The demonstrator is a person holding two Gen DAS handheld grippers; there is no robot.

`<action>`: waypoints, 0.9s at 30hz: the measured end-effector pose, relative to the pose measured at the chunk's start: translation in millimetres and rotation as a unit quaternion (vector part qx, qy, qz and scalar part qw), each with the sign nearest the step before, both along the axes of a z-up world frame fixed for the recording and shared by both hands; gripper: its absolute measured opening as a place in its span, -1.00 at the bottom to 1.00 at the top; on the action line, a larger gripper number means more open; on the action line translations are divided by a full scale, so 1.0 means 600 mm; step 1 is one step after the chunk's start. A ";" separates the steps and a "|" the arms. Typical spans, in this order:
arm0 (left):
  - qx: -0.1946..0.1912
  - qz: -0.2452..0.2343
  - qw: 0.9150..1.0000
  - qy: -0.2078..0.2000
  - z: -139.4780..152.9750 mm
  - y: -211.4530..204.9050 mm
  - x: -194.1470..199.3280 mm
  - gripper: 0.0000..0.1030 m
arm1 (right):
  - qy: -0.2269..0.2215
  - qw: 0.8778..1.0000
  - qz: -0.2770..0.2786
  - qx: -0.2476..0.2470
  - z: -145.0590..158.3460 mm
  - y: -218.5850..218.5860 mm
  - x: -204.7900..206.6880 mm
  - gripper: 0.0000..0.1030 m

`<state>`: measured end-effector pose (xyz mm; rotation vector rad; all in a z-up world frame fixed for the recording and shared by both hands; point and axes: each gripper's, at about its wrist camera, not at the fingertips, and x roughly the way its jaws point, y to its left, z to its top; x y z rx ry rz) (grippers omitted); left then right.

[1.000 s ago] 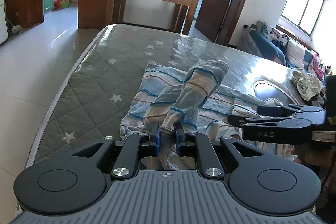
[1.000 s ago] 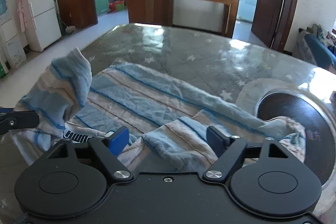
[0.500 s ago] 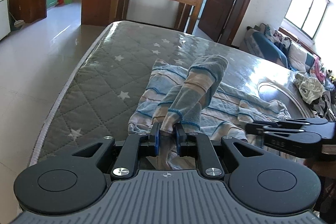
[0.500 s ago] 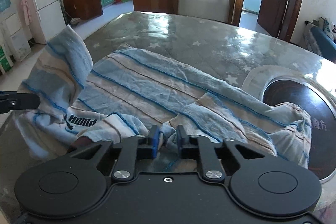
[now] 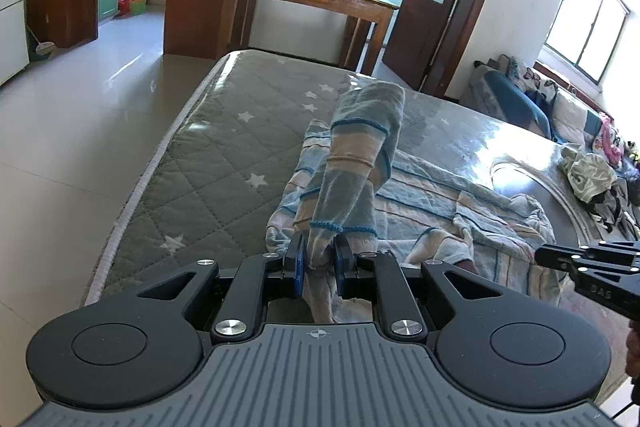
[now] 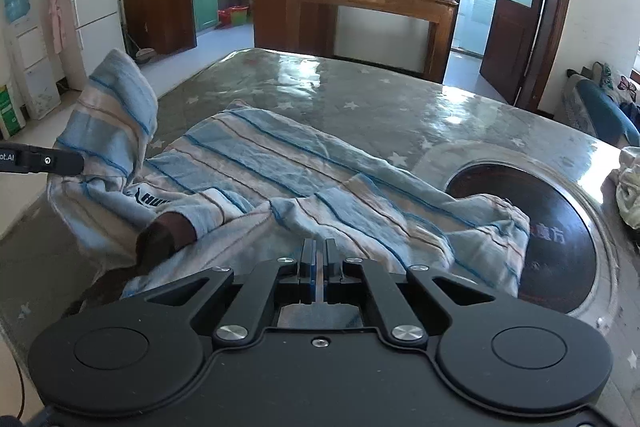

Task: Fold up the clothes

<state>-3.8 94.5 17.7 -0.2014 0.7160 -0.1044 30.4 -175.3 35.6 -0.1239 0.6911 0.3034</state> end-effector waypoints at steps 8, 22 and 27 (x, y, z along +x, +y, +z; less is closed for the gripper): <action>0.003 0.021 1.000 0.018 -0.009 0.028 -0.014 -0.70 | 0.001 1.000 0.021 0.007 -0.011 0.034 0.041 -0.27; 0.005 0.038 0.998 0.043 -0.034 0.046 0.000 -0.70 | 0.048 0.998 0.033 -0.019 -0.075 0.047 0.101 -0.51; 0.006 0.043 0.998 0.041 -0.034 0.050 -0.003 -0.70 | 0.022 0.999 0.024 -0.010 -0.050 0.031 0.070 -0.72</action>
